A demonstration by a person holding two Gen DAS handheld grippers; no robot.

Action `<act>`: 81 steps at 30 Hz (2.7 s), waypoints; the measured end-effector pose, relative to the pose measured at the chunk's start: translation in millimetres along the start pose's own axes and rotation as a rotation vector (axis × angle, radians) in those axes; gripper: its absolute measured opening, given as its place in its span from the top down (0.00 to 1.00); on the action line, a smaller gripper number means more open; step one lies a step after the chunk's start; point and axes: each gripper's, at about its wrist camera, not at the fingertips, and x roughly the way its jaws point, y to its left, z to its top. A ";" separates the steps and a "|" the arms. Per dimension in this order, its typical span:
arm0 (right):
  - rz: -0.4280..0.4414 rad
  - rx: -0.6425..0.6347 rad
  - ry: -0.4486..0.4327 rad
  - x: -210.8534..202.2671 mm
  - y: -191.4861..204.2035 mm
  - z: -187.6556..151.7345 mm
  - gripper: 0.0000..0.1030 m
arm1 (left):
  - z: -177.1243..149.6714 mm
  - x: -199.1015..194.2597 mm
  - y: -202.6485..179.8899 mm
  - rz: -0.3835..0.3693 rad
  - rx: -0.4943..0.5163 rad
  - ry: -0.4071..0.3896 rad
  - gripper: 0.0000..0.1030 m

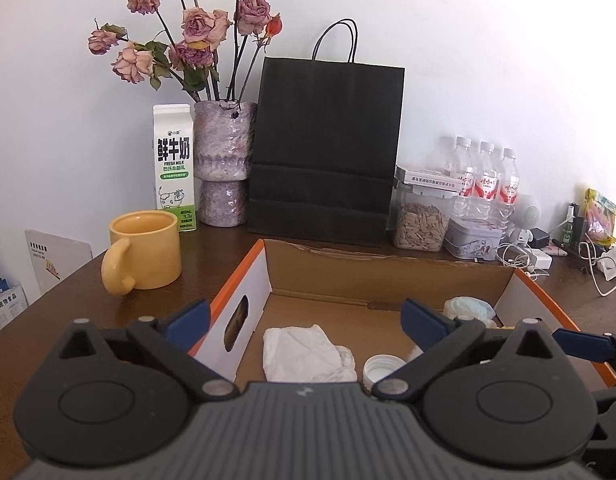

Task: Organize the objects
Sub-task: 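Move both tools back out of the box, right tool toward the purple cloth pouch, then pinch the purple cloth pouch with the right tool and lift it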

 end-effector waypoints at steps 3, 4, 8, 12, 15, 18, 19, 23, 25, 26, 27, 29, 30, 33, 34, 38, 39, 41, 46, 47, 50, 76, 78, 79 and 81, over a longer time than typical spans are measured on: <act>-0.003 0.003 -0.006 -2.5 -1.5 -0.4 0.00 | -0.1 0.1 1.9 0.005 -0.006 0.003 0.00; -0.003 0.004 -0.008 -3.1 -1.8 -0.5 0.00 | -0.1 -0.1 2.3 0.005 -0.009 0.003 0.00; -0.004 0.002 -0.017 -8.5 -2.2 -0.7 0.00 | 1.5 -5.1 4.5 0.011 -0.014 -0.006 0.00; 0.001 -0.005 -0.030 -20.2 -2.0 0.2 0.00 | 6.3 -16.5 8.5 0.000 -0.023 -0.009 0.00; 0.010 -0.010 -0.039 -31.7 -2.4 0.7 0.00 | 8.5 -26.9 11.1 -0.007 -0.017 -0.015 0.00; 0.022 -0.015 -0.043 -43.0 -3.0 1.0 0.00 | 10.1 -36.5 13.9 -0.013 -0.014 -0.014 0.00; 0.025 -0.018 -0.042 -46.6 -3.3 1.1 0.00 | 10.7 -39.8 15.2 -0.017 -0.016 -0.014 0.00; 0.028 -0.026 -0.036 -60.0 -4.7 0.7 0.00 | 13.6 -52.7 18.8 -0.021 -0.008 -0.014 0.00; 0.031 -0.028 -0.033 -67.1 -5.4 -0.3 0.00 | 13.8 -59.4 19.9 -0.022 0.004 -0.011 0.00; 0.034 -0.029 -0.030 -70.7 -5.7 -1.0 0.00 | 13.4 -62.6 20.4 -0.023 0.011 -0.008 0.00; 0.037 -0.030 -0.027 -74.5 -5.9 -2.1 0.00 | 12.5 -66.6 21.3 -0.025 0.017 -0.006 0.00; 0.041 -0.034 -0.022 -82.2 -6.2 -4.4 0.00 | 9.8 -74.5 23.2 -0.030 0.025 -0.002 0.00; 0.041 -0.036 -0.019 -86.4 -5.9 -5.9 0.00 | 8.3 -78.1 24.6 -0.032 0.026 0.001 0.00; 0.043 -0.036 -0.013 -98.5 -6.1 -10.6 0.00 | 3.0 -87.4 28.8 -0.037 0.031 0.016 0.00; 0.044 -0.035 -0.010 -102.4 -6.2 -12.6 0.00 | 0.9 -90.5 30.4 -0.038 0.032 0.020 0.00; 0.045 -0.037 0.003 -115.7 -4.4 -21.5 0.00 | -9.1 -102.1 36.8 -0.037 0.040 0.039 0.00; 0.047 -0.035 0.010 -118.7 -4.1 -24.4 0.00 | -11.6 -105.0 38.1 -0.037 0.042 0.044 0.00; 0.051 -0.024 0.024 -123.5 -3.5 -30.4 0.00 | -17.8 -110.5 41.4 -0.037 0.051 0.055 0.00; 0.062 0.013 0.056 -134.1 -3.0 -47.3 0.00 | -32.6 -121.3 49.5 -0.036 0.055 0.092 0.00; 0.060 0.012 0.063 -135.9 -2.2 -50.4 0.00 | -35.5 -123.2 51.4 -0.036 0.053 0.099 0.00; 0.056 0.014 0.078 -140.6 -2.4 -57.0 0.00 | -43.9 -128.4 56.0 -0.035 0.050 0.118 0.00; 0.182 0.012 0.205 -77.1 -3.9 -66.9 0.00 | -71.1 -126.5 72.4 -0.003 0.030 0.213 0.00; 0.196 0.028 0.209 -74.8 -6.1 -69.1 0.00 | -71.4 -125.4 72.4 -0.002 0.030 0.215 0.00; 0.205 0.040 0.212 -73.8 -7.6 -70.5 0.00 | -71.6 -124.6 72.4 -0.002 0.029 0.217 0.00; 0.224 0.061 0.212 -72.7 -10.9 -72.9 0.00 | -72.4 -122.6 71.5 -0.004 0.029 0.221 0.00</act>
